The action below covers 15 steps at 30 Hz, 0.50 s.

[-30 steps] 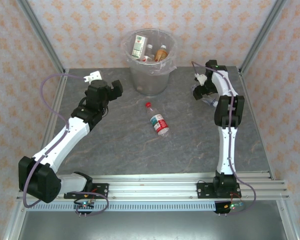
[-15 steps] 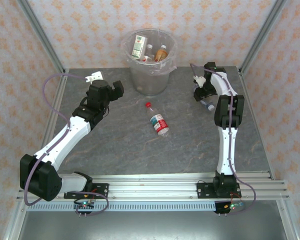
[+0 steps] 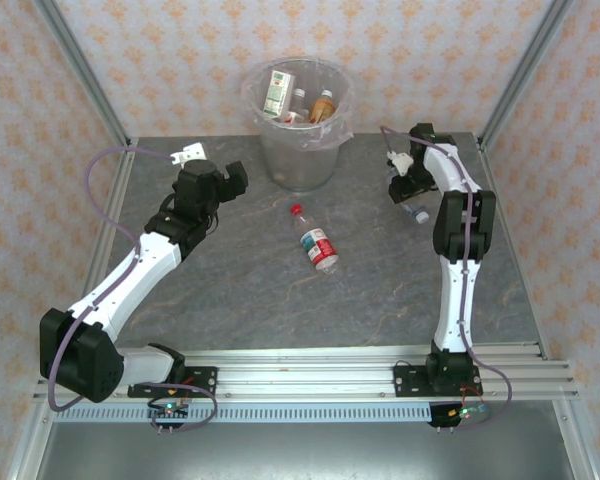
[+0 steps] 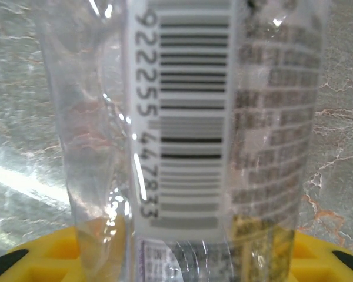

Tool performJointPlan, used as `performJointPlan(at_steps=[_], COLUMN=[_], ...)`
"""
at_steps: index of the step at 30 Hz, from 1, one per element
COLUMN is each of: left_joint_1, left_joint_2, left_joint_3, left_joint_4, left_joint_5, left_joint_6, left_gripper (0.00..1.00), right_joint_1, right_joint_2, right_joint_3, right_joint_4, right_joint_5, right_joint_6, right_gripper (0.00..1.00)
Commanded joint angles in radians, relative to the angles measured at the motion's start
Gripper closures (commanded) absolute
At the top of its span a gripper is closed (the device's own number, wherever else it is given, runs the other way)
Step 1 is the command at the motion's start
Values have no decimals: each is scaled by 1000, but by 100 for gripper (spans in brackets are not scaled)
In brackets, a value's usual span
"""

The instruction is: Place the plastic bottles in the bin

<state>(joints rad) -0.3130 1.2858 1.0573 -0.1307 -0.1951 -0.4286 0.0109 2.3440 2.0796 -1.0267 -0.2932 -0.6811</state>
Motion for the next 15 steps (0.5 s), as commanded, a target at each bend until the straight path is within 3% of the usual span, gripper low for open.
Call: performJointPlan(at_steps=[1,15], left_joint_1=[6,6], left_joint_2=[-21,-140], left_joint_3=[-22,-78], left_joint_4=[9,-20], left_joint_5=[-16,-10], left_joint_6=[5,36], left_gripper=[0,0], right_joint_1=[6,12], right_joint_2=[-96,-339], right_joint_3=[-22,-111], right_joint_4=[4,-36], right_joint_5=[-28,-103], right_joint_6=[11,63], right_gripper=[52,53])
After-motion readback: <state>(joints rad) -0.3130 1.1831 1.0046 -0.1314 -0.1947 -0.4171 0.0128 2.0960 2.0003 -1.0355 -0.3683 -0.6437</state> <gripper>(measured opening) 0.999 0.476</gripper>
